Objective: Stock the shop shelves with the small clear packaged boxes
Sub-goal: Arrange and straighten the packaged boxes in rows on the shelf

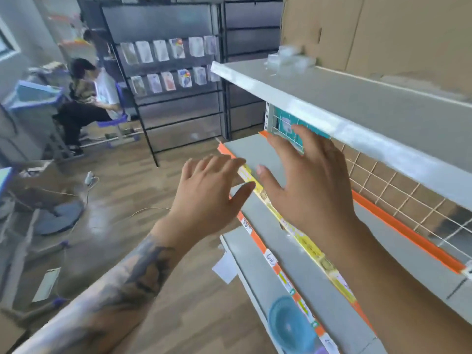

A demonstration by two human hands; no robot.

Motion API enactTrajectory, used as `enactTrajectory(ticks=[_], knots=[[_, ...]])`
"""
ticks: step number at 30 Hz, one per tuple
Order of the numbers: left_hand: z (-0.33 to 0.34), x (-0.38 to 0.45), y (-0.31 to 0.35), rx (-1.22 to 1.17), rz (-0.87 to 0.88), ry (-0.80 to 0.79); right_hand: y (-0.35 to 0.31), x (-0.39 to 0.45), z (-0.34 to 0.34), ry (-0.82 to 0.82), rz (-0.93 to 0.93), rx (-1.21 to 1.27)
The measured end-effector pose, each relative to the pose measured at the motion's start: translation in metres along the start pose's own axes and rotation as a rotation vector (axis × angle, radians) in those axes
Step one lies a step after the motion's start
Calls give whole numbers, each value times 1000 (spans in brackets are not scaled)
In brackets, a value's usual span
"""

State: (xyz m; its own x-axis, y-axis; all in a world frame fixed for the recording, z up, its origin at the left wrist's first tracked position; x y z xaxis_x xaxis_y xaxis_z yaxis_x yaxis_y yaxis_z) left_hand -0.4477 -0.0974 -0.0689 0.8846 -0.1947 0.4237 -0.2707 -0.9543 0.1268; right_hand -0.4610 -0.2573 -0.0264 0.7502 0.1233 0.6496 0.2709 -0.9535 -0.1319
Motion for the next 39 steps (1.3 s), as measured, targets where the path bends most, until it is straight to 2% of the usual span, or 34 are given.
enactTrajectory(ticks=[6,12,19,29,35,39], knots=[[-10,86,-20,-26,7,41,10,74,17,26,31,-6],[3,162,-51,-79,56,42,37,143,57,-84,94,-132],[30,289,-80,-158,152,60,63,236,100,-122,200,-258],[80,470,-111,-184,364,-73,124,351,173,-308,462,-342],[121,560,-103,-182,496,-134,183,393,221,-381,667,-225],[146,603,-86,-182,544,-191,212,411,249,-437,728,-264]])
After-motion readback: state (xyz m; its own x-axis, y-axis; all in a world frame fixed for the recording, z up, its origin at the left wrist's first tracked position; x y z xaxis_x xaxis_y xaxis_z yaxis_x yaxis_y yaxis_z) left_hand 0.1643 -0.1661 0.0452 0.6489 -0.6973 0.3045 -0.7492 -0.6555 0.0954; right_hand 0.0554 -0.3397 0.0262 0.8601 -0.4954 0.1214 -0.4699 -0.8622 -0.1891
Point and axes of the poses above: each hand's wrist, its own x-axis towards the middle knuckle, its own z-axis out of the palm, y = z × x, the point moved 9 cm from there along x, towards the middle knuckle, and after that the axes turned 2 degrees about y, right-handed, at the moved point
